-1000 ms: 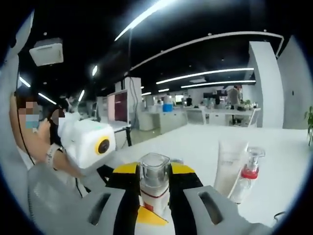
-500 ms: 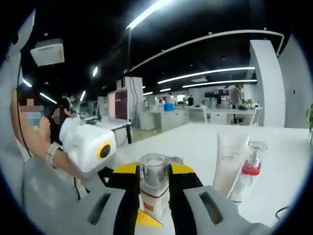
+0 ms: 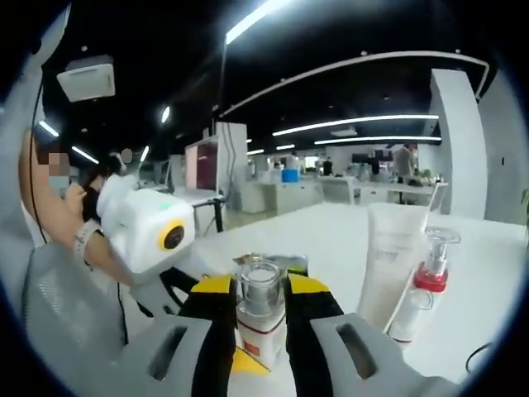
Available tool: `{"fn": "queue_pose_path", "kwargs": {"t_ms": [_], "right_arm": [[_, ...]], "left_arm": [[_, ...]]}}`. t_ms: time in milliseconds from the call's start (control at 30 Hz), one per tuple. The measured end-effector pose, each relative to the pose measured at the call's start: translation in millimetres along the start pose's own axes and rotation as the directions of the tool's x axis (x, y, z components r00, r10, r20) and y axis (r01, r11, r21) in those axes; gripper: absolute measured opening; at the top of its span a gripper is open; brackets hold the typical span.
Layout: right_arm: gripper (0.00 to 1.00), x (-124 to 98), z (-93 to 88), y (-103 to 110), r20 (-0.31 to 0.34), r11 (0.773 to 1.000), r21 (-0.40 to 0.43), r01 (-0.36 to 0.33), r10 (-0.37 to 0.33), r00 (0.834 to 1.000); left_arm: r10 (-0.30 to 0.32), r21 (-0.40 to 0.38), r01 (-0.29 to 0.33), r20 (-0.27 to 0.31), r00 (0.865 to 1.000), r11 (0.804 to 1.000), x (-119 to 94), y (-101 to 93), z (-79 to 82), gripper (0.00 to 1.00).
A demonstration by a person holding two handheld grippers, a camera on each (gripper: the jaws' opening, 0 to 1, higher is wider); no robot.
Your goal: Arrange the skincare products in the storage area until every visible bottle or jar stands upright without overlapping.
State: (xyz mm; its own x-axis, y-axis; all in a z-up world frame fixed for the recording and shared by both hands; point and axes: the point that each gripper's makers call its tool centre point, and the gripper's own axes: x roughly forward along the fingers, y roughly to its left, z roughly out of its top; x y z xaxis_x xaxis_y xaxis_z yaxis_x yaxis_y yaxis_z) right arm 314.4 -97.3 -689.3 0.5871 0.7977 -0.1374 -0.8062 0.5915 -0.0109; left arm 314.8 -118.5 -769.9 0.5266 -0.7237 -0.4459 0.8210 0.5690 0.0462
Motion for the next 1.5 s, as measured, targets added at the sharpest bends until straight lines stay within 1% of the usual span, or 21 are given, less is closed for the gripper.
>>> {"fn": "queue_pose_path", "kwargs": {"t_ms": [133, 333, 467, 667, 767, 933, 1033, 1333, 1433, 1500], "right_arm": [[0.22, 0.9, -6.1, -4.9, -0.010, 1.000, 0.010, 0.001, -0.001, 1.000], [0.22, 3.3, -14.9, -7.3, -0.034, 1.000, -0.020, -0.001, 0.001, 0.999], [0.22, 4.2, -21.2, -9.0, -0.038, 1.000, -0.020, 0.001, -0.002, 0.999], [0.22, 5.0, -29.7, -9.7, -0.056, 1.000, -0.010, 0.007, -0.008, 0.998], [0.22, 5.3, -31.2, -8.7, -0.064, 1.000, -0.015, 0.006, -0.007, 0.998], [0.22, 6.5, -36.3, -6.5, -0.082, 1.000, -0.016, 0.003, -0.004, 0.997], [0.23, 7.2, -36.9, -7.5, -0.083, 1.000, -0.012, 0.008, -0.009, 0.997], [0.23, 9.2, -36.0, -4.5, -0.083, 0.999, -0.044, 0.007, -0.011, 0.996], [0.27, 9.1, -38.6, -3.7, -0.098, 0.998, -0.055, 0.005, -0.010, 0.995], [0.27, 9.2, -39.1, -3.1, -0.102, 0.999, -0.054, 0.004, -0.010, 0.995]], "left_arm": [[-0.002, 0.003, 0.002, -0.013, 1.000, 1.000, 6.5, 3.3, -4.7, 0.22], [-0.001, -0.002, 0.001, -0.029, 1.000, 1.000, 11.7, 6.2, -10.2, 0.22], [-0.003, -0.009, 0.003, -0.038, 0.999, 1.000, 14.6, 6.7, -15.5, 0.22], [-0.005, 0.004, 0.005, -0.051, 0.999, 1.000, 17.2, 7.1, -24.5, 0.22], [-0.007, -0.008, 0.007, -0.043, 0.999, 1.000, 17.8, 7.2, -26.0, 0.22], [-0.015, -0.007, 0.014, -0.054, 0.998, 1.000, 19.1, 6.8, -32.2, 0.22], [-0.008, -0.010, 0.008, -0.052, 0.999, 1.000, 17.9, 7.6, -31.5, 0.22], [-0.003, -0.013, 0.002, -0.036, 0.999, 1.000, 17.4, 7.8, -31.6, 0.22], [0.001, -0.014, -0.002, -0.033, 0.999, 1.000, 17.5, 8.3, -32.3, 0.22], [0.001, -0.013, -0.001, -0.031, 1.000, 1.000, 17.1, 8.1, -32.4, 0.22]]}}
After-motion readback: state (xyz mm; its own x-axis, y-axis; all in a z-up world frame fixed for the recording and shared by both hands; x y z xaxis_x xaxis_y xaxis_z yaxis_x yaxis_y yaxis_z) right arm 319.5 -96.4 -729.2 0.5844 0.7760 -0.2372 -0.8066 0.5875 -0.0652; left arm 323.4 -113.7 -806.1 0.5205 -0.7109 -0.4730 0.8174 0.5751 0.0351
